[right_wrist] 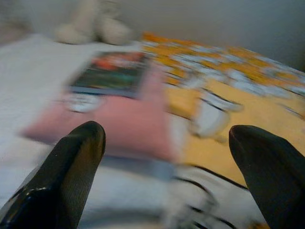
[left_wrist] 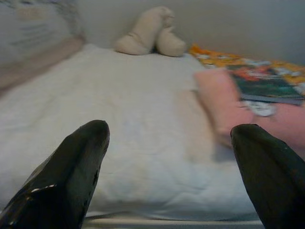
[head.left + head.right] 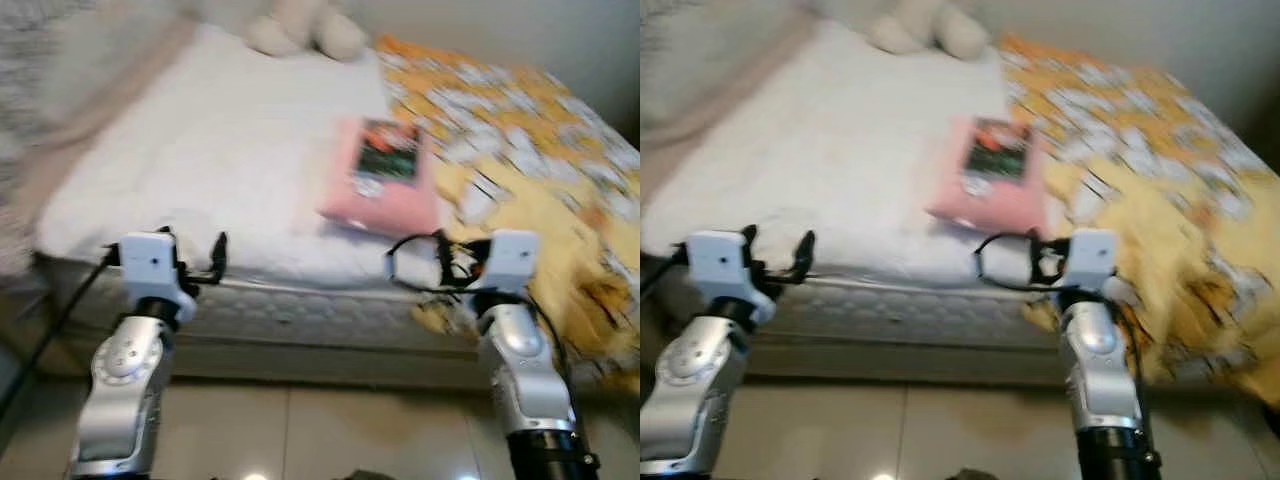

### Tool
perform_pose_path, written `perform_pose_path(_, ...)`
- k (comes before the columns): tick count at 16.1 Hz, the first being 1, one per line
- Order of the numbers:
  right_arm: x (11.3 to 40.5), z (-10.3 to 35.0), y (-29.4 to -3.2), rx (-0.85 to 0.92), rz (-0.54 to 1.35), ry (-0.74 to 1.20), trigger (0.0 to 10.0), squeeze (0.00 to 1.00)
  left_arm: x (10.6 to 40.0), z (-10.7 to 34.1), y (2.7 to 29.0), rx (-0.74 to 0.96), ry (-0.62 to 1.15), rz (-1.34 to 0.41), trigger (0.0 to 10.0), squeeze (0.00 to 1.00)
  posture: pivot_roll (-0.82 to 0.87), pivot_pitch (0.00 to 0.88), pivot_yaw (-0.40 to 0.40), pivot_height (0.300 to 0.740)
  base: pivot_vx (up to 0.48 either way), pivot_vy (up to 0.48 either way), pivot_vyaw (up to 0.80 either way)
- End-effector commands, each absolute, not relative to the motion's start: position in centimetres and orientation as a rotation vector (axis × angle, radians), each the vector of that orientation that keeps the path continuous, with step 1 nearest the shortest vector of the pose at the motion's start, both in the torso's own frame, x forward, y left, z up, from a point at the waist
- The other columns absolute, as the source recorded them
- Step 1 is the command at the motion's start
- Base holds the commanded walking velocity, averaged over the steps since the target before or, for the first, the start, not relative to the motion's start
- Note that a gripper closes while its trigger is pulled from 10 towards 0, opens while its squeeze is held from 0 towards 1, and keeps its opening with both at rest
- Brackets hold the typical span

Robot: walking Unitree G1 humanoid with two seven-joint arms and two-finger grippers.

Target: Clean up the room

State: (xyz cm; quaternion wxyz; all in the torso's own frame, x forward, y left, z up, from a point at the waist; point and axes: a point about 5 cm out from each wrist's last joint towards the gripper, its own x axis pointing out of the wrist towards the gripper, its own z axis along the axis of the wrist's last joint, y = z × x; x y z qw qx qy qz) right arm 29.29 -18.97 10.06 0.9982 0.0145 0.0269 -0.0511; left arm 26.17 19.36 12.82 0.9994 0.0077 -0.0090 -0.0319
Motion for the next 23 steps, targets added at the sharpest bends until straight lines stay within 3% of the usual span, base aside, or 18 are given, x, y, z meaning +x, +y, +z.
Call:
perform_pose_path(1,29.4,10.0,-19.4,0.021,-0.128,0.064,10.0,0.00,26.4,13.1,19.8,0.022,-0.030,-0.038,10.0,0.00,0.02,0.000,-0.090,0.732,0.000,0.000,0.00)
perform_pose_path(5,29.4,9.6,-18.2,-0.001,-0.007,0.085,10.0,0.00,26.5,13.7,20.0,0.067,-0.046,-0.032,10.0,0.00,0.02,0.000,-0.086,0.732,0.000,0.000,0.00)
perform_pose_path(11,30.1,10.7,-17.3,-0.037,0.053,0.042,10.0,0.00,27.0,14.4,19.1,0.034,-0.073,-0.051,10.0,0.00,0.01,0.000,-0.077,0.732,0.469,0.000,-0.47)
perform_pose_path(23,30.1,10.2,-16.1,-0.047,0.161,0.064,10.0,0.00,27.6,14.5,19.6,0.004,-0.069,0.003,10.0,0.00,0.01,0.000,-0.079,0.732,0.474,0.000,0.05)
